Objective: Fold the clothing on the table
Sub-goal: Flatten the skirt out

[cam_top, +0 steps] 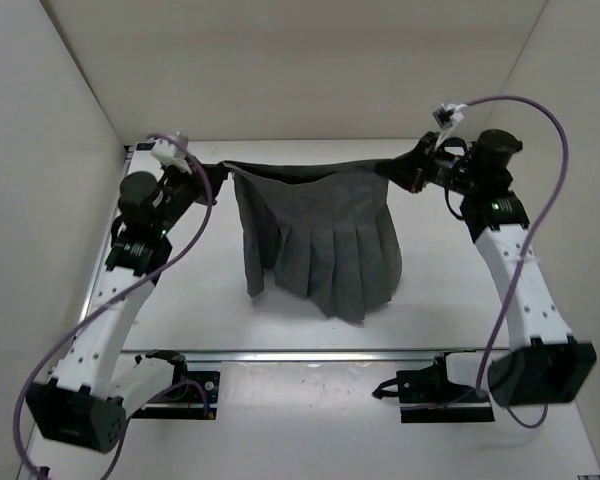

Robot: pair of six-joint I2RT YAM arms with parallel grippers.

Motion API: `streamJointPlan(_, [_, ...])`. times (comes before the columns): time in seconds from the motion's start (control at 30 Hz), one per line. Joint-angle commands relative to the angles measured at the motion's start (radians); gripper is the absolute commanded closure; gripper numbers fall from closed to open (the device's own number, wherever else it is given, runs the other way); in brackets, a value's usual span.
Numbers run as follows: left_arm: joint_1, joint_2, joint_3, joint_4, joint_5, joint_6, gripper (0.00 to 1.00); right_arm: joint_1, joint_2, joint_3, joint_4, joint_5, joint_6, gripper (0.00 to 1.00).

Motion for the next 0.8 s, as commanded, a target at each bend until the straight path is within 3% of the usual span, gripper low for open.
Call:
streamJointPlan(0.0, [0.035, 0.133, 0.080, -0.041, 0.012, 0.045, 1.00, -0.011, 0.152, 0.093, 0.072, -0.095, -0.029, 1.00])
streamJointPlan(0.13, [0.063, 0.258, 0.256, -0.079, 0.011, 0.089, 1.00, -0.021, 0.262, 0.263, 0.066, -0.100, -0.077, 1.00])
streamJointPlan(0.23, [0.080, 0.289, 0.391, -0.148, -0.015, 0.126, 1.00, -0.052, 0.333, 0.502, -0.016, -0.092, -0.110, 1.00])
streamJointPlan(0.37, [0.060, 0.274, 0.436, -0.191, -0.060, 0.166, 1.00, -0.057, 0.384, 0.593, -0.044, -0.110, -0.120, 1.00])
streamJointPlan(0.5, [0.046, 0.223, 0.300, -0.141, -0.064, 0.134, 1.00, -0.057, 0.390, 0.429, -0.015, -0.130, -0.136, 1.00])
streamJointPlan(0.57, [0.022, 0.186, 0.164, -0.127, -0.081, 0.130, 1.00, -0.038, 0.347, 0.272, 0.035, -0.088, -0.153, 1.00])
streamJointPlan(0.63, [-0.007, 0.143, 0.046, -0.096, -0.119, 0.107, 1.00, -0.027, 0.301, 0.015, 0.161, -0.057, -0.141, 1.00])
streamJointPlan(0.77, [-0.063, 0.054, -0.232, -0.088, -0.142, -0.025, 0.97, 0.050, 0.205, -0.297, 0.259, 0.027, -0.143, 1.00])
